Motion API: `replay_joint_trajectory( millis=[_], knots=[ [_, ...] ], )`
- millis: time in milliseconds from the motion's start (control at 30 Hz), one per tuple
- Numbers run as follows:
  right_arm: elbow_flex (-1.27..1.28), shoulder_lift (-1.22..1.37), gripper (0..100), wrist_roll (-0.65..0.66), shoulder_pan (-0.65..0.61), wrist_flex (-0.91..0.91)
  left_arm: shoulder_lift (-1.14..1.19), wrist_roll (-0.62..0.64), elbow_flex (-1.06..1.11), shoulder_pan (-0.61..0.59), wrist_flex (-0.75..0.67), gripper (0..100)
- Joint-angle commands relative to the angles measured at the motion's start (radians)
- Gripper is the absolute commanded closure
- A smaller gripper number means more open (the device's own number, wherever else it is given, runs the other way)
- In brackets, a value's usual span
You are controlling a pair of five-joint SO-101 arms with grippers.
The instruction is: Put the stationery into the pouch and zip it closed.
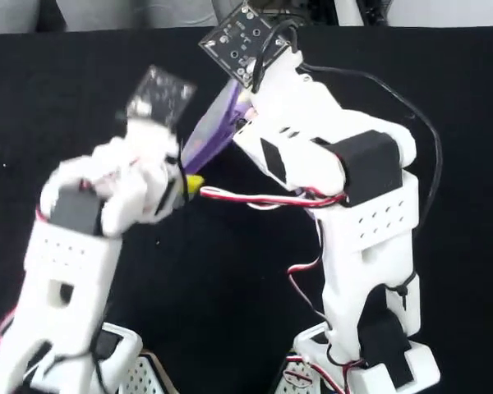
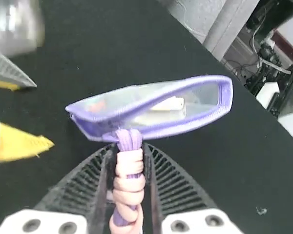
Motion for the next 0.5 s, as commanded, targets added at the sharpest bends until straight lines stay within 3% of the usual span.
replay_joint_trajectory(
  millis=[0, 133, 233, 467],
  knots=[
    [-0.062, -0.039, 98.8, -0.009, -0.018, -0.023, -0.327, -0.015, 0.378, 0.038, -0.327, 73],
    [-0.059, -0.039, 98.8, -0.009, -0.020, -0.020, -0.601, -0.015, 0.610, 0.084, -0.500, 73],
    [-0.062, -0.039, 98.8, -0.011, -0.029, -0.018, -0.753, -0.015, 0.710, 0.119, -0.551, 74],
    [-0.062, -0.039, 98.8, -0.046, -0.103, -0.003, -0.795, -0.009, 0.748, 0.150, -0.614, 74]
  ],
)
